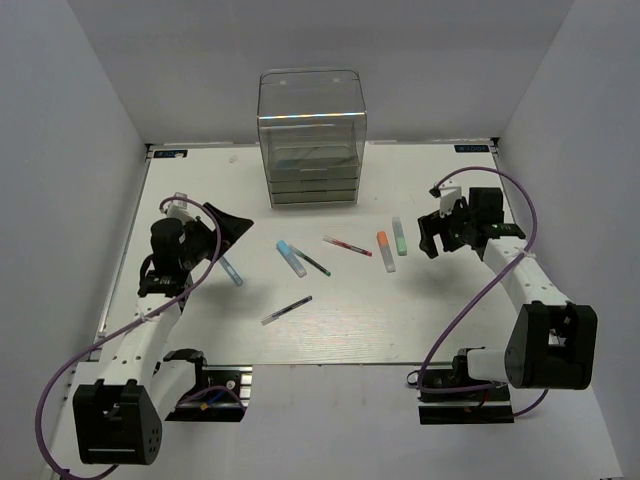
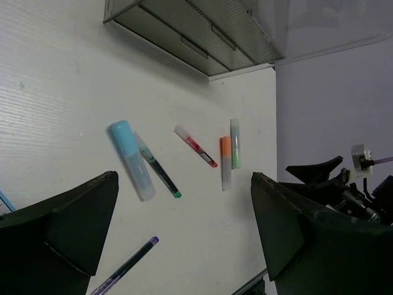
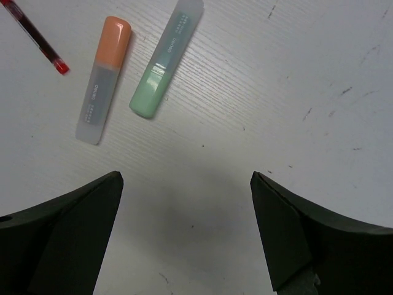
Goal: Sort the stationery into containers
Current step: Open the storage box at the center of the board.
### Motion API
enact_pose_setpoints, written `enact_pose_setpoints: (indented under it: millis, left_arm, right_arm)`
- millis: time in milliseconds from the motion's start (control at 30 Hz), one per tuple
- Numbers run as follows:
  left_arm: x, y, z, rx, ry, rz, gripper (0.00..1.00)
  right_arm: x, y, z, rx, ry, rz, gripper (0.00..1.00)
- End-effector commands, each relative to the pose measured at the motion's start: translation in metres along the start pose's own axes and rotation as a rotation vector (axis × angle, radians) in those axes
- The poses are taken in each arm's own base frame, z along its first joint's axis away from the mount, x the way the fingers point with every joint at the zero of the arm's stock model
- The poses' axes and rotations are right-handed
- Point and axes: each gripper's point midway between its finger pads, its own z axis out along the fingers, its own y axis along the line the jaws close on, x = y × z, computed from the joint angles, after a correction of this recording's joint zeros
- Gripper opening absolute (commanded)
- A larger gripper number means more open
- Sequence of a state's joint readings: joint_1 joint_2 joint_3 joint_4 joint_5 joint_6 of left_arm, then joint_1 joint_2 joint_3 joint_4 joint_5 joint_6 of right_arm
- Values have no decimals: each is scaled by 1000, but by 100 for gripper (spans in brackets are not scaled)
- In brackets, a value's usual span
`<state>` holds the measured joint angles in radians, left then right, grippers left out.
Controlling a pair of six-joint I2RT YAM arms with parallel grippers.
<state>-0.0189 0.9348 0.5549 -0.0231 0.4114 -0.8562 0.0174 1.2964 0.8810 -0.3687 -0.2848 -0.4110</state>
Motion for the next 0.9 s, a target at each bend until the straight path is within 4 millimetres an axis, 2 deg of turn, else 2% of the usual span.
enact_pose_setpoints:
  millis: [0, 133, 167, 267, 333, 400, 633, 667, 733, 767, 800, 833, 867]
  left_arm:
    - [-7, -22, -6, 47, -20, 0, 99]
    - [-3, -20, -11, 39, -49, -29, 99]
    - [-3, -20, -11, 39, -49, -29, 99]
    - [6, -17, -14, 18, -21, -38, 99]
    - [9, -16, -13, 9, -3, -22, 99]
    - [3, -22, -12, 18, -10, -18, 99]
    - [8, -32, 11, 61, 23, -37, 94]
    - [11, -34, 13, 70, 32, -42, 89]
    - [11, -37, 22, 75, 44, -38, 77]
    - [14, -41, 26, 89, 51, -30, 54]
    - [10, -44, 29, 97, 46, -27, 42]
    - [12, -53, 32, 119, 61, -18, 34]
    - [13, -55, 40, 124, 68, -16, 28]
  right_arm:
    - [-37, 0, -3, -34, -118, -46, 90]
    - [-33, 10, -3, -107, -107, -168, 90]
    - [-27, 19, -6, -170, -95, -248, 90]
    - [-16, 40, -10, -275, -103, -321, 90]
    - [-17, 49, -13, -309, -132, -320, 90]
    - [-18, 52, -15, -314, -144, -307, 90]
    - [-24, 55, -12, -339, -161, -292, 90]
    - [-26, 55, -10, -347, -163, -285, 87]
    - [-29, 58, -8, -364, -172, -268, 43]
    - [-32, 56, -7, -360, -175, -243, 20]
    - [-35, 54, -5, -353, -183, -235, 6]
    - [-38, 55, -5, -354, -189, -217, 13]
    - [-40, 54, -6, -351, -193, -212, 24]
